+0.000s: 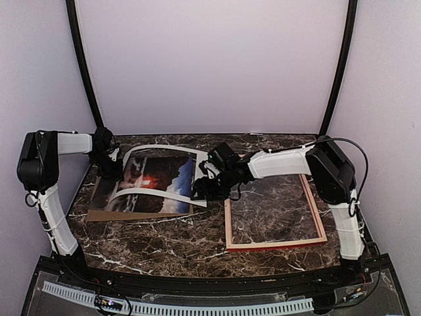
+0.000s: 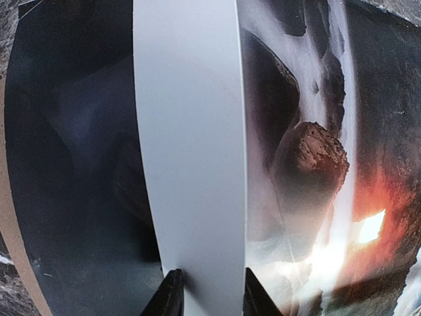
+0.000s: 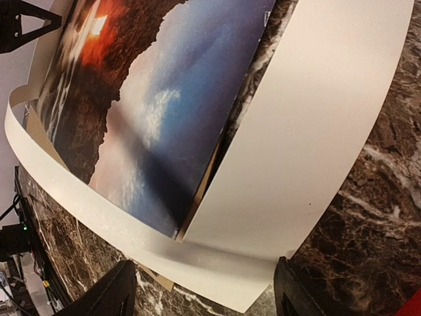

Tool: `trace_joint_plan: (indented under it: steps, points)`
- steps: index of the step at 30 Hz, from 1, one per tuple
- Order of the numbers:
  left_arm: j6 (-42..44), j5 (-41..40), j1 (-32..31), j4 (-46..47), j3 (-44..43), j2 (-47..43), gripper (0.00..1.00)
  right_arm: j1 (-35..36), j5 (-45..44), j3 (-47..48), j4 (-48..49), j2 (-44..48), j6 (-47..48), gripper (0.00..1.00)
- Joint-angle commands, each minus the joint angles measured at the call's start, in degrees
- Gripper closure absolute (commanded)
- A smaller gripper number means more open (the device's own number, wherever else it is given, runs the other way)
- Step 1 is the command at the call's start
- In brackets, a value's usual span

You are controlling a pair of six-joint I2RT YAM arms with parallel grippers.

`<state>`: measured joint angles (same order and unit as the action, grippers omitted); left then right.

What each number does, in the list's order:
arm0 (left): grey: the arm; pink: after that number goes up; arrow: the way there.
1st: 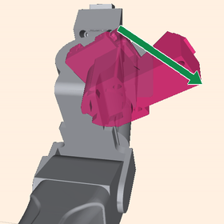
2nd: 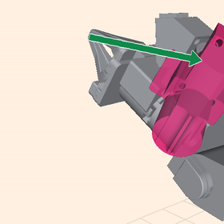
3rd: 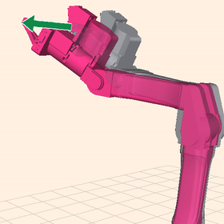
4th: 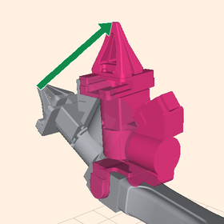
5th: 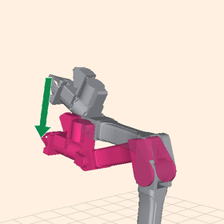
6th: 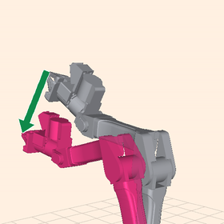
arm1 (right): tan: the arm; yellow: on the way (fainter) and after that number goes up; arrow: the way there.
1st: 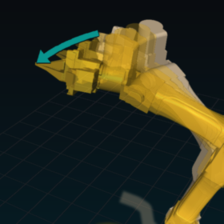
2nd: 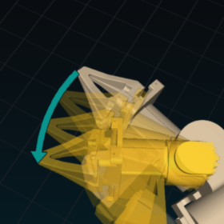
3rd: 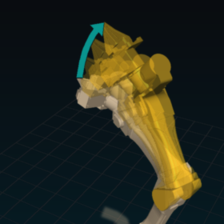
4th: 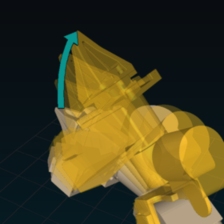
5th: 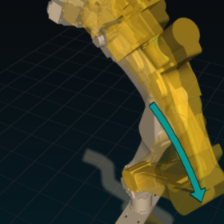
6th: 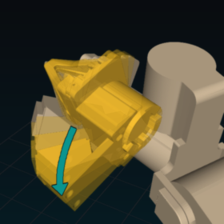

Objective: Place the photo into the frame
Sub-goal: Pick up the mat board from the center of the board.

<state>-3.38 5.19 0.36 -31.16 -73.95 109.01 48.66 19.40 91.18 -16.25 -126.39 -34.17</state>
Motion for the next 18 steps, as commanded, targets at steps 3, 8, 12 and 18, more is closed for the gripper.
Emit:
trace_joint_plan:
  steps: [3,8,12,18]
  points:
    - [0.7,-1.9,0.0,-3.5,0.0,-2.0,0.76,-0.7,-1.4,1.6,-3.4,4.9,2.8,0.27]
    - [1.0,-2.4,0.1,-3.8,-0.3,-2.0,0.81,-1.0,-1.8,1.9,-4.8,5.9,3.7,0.26]
    - [1.0,-3.6,-1.2,-4.5,-0.8,-2.4,0.85,-1.5,-2.0,2.2,-5.9,7.2,4.5,0.26]
    - [1.4,-6.3,-2.6,-5.5,-1.7,-3.7,0.91,-2.6,-2.7,2.2,-7.4,10.0,5.5,0.26]
